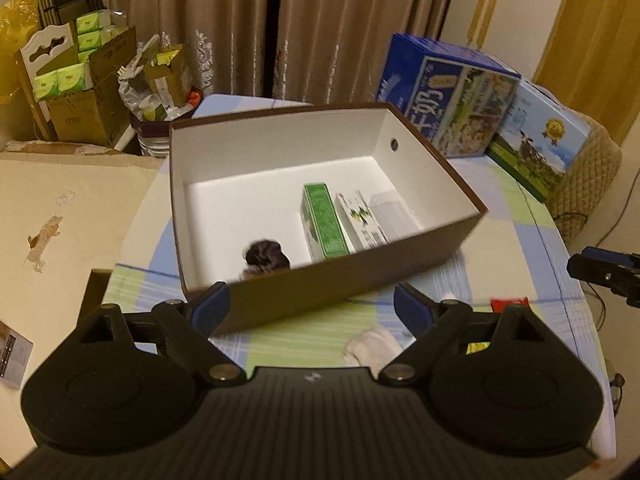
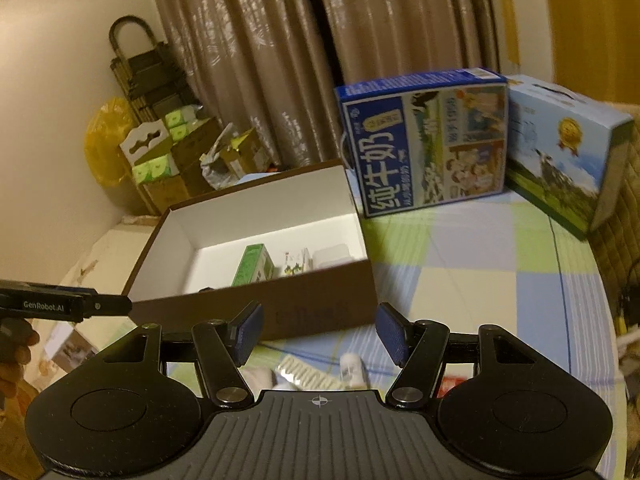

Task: Organize objects
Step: 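Withdraw both tools from the brown box toward the remaining items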

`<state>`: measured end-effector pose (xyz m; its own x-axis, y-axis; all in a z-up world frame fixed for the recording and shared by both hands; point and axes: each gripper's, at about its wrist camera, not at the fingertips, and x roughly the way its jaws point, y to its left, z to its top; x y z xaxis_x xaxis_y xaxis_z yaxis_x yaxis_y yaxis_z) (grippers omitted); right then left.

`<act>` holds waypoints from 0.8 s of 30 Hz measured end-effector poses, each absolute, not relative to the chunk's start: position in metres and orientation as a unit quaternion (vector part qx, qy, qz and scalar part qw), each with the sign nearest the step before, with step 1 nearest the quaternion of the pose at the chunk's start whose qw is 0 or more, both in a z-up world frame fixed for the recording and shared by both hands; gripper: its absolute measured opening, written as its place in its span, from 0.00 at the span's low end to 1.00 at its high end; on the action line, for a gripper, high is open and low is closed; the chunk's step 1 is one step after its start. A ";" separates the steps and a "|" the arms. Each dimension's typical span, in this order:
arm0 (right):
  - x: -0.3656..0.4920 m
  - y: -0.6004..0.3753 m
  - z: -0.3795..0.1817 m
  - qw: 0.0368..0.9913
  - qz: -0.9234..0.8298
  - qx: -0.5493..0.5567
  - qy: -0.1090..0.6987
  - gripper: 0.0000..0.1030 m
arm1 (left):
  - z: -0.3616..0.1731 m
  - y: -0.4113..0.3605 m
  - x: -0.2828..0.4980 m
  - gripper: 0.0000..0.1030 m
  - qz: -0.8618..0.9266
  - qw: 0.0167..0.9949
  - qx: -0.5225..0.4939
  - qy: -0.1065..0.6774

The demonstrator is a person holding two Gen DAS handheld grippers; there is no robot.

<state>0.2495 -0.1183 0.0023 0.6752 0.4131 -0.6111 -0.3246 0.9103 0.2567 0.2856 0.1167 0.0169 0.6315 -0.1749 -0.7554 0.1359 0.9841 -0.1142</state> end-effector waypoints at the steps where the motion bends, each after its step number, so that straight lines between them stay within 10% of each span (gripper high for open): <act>1: 0.245 -0.121 0.001 0.913 0.200 0.066 0.350 0.58 | 0.016 0.115 0.282 0.84 -0.089 0.902 -0.021 0.422; 24: 0.190 -0.153 -0.044 0.890 0.150 0.085 0.423 0.58 | -0.029 0.081 0.242 0.84 -0.118 0.873 0.007 0.474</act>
<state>0.1901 -0.1525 -0.0445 0.5971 0.3393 -0.7269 -0.1958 0.9404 0.2780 0.2422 0.0808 -0.0290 0.5234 -0.2001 -0.8283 0.2134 0.9718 -0.1000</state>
